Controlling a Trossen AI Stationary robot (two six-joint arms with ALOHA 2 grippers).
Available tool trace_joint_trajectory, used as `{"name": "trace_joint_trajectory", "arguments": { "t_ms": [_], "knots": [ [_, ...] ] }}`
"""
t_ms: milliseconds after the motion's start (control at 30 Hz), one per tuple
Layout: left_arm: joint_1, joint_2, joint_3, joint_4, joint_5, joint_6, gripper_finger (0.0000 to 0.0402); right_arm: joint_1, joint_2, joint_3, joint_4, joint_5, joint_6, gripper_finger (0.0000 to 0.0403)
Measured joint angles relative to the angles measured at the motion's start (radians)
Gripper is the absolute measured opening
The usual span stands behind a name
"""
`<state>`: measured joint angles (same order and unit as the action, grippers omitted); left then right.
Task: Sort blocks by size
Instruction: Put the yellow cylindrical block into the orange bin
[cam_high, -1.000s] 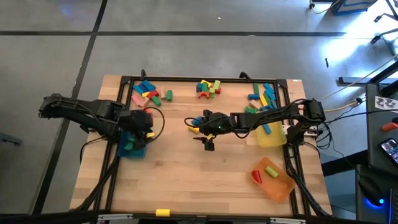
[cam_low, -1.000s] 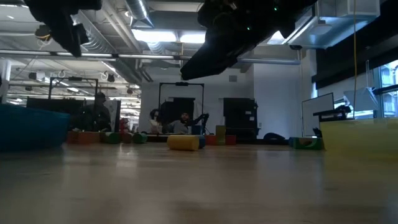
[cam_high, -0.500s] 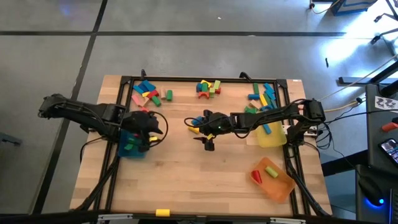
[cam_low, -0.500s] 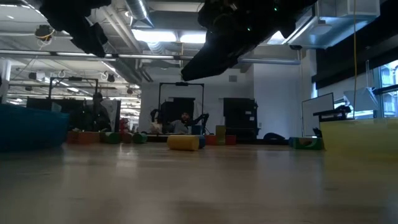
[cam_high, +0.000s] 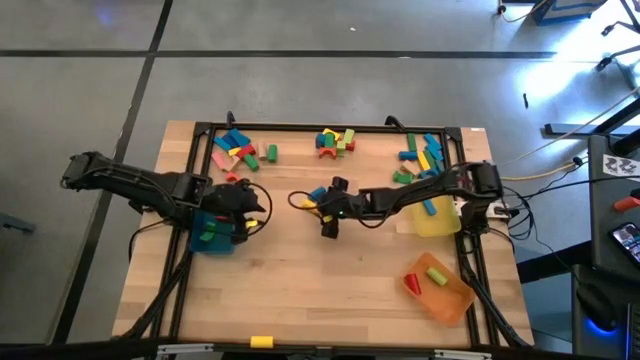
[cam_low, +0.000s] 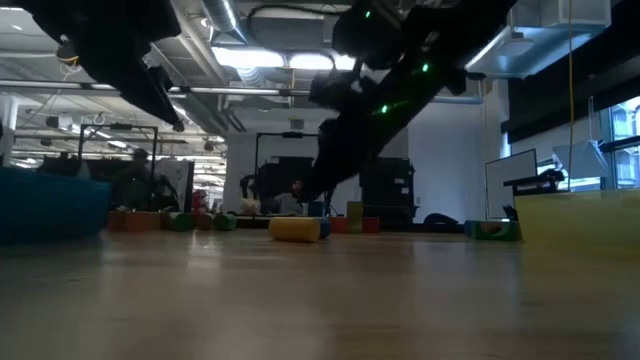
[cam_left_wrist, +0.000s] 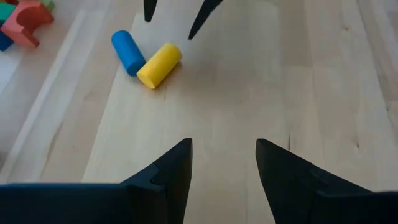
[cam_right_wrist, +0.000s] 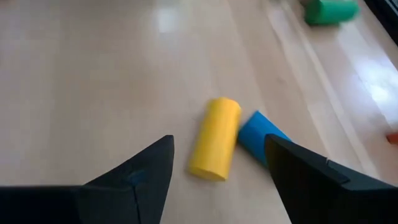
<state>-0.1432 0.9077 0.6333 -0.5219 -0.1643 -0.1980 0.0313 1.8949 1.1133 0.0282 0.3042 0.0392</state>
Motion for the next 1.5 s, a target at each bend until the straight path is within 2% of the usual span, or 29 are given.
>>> {"name": "trace_joint_trajectory", "arguments": {
  "t_ms": [267,433,833,967,1233,1367,1500],
  "knots": [
    [0.000,0.000,-0.006,0.012,-0.005,0.000,0.0162,-0.001,0.072,0.000,0.100,0.025,0.009,0.0253],
    [0.000,0.000,-0.006,0.011,-0.006,-0.001,0.0162,-0.001,0.107,0.000,0.100,0.063,0.009,0.0253],
    [0.000,0.000,-0.006,0.018,-0.016,0.004,0.0162,-0.019,0.154,0.000,0.129,0.013,0.009,0.0251],
    [0.000,0.000,-0.006,0.017,-0.016,0.004,0.0162,-0.028,0.154,0.000,0.128,-0.014,0.014,0.0226],
    [0.000,0.000,-0.006,0.018,-0.016,0.004,0.0162,-0.032,0.154,0.000,0.127,-0.037,0.009,0.0140],
    [0.000,0.000,-0.006,0.018,-0.016,0.004,0.0162,-0.032,0.154,0.000,0.127,-0.036,0.009,0.0139],
    [0.000,0.000,-0.006,0.018,-0.016,0.004,0.0162,-0.032,0.154,0.000,0.129,-0.036,0.014,0.0165]
  ]
}}
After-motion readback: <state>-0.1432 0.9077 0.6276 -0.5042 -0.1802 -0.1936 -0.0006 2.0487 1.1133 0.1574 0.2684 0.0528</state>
